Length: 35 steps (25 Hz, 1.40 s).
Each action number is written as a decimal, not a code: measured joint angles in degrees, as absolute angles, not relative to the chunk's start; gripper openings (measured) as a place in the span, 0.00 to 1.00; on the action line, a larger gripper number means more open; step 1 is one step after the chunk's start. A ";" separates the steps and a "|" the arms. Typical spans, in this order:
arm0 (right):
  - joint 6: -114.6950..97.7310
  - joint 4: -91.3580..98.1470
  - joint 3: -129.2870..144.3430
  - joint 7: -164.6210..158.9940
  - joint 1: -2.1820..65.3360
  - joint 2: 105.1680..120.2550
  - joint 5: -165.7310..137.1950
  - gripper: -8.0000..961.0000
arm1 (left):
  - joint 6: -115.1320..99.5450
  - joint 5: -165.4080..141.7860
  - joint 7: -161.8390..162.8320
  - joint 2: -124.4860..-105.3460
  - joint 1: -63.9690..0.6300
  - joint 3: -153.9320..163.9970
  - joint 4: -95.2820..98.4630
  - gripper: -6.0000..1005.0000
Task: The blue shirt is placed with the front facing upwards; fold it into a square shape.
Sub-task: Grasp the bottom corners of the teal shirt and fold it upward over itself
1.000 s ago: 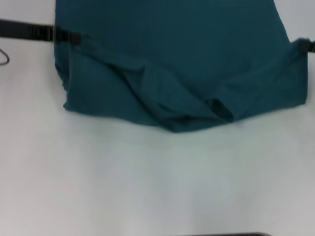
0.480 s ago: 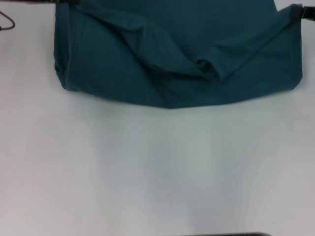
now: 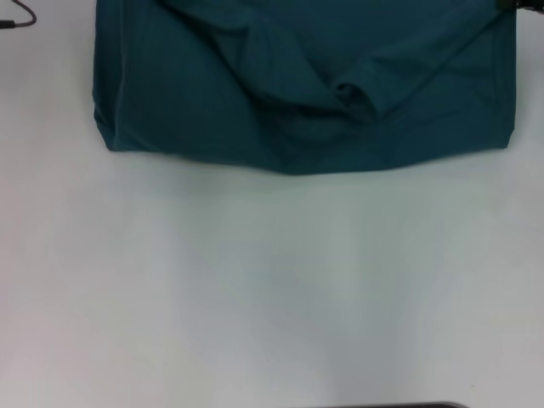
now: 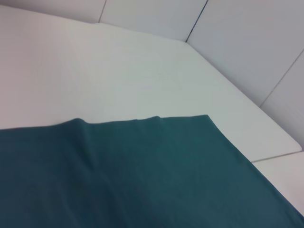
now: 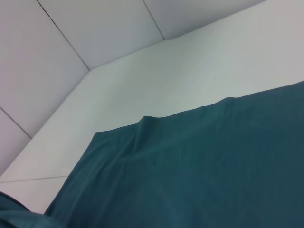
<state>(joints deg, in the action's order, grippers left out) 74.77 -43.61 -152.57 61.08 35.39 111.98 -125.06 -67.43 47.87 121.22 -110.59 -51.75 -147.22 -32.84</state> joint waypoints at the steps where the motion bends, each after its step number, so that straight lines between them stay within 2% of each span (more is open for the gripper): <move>1: 74.34 -43.67 -152.14 60.88 35.55 111.88 -125.06 0.04 | -67.13 47.87 121.24 -110.58 -51.90 -147.24 -32.82 0.00; 11: 68.39 -39.65 -149.19 61.43 36.51 111.82 -125.06 0.04 | -62.63 47.87 120.71 -111.19 -51.93 -147.25 -30.68 0.00; 25: 62.07 -35.25 -148.59 66.52 38.21 112.70 -123.69 0.04 | -58.62 50.79 117.79 -112.84 -50.72 -147.69 -29.35 0.01; 35: 60.30 -35.63 -147.83 67.08 39.27 112.87 -123.66 0.04 | -58.06 50.93 117.76 -112.85 -52.01 -147.75 -29.60 0.01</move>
<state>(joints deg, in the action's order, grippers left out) 60.30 -35.63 -147.83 67.08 39.27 112.87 -123.66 -58.06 50.93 117.76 -112.85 -52.01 -147.75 -29.60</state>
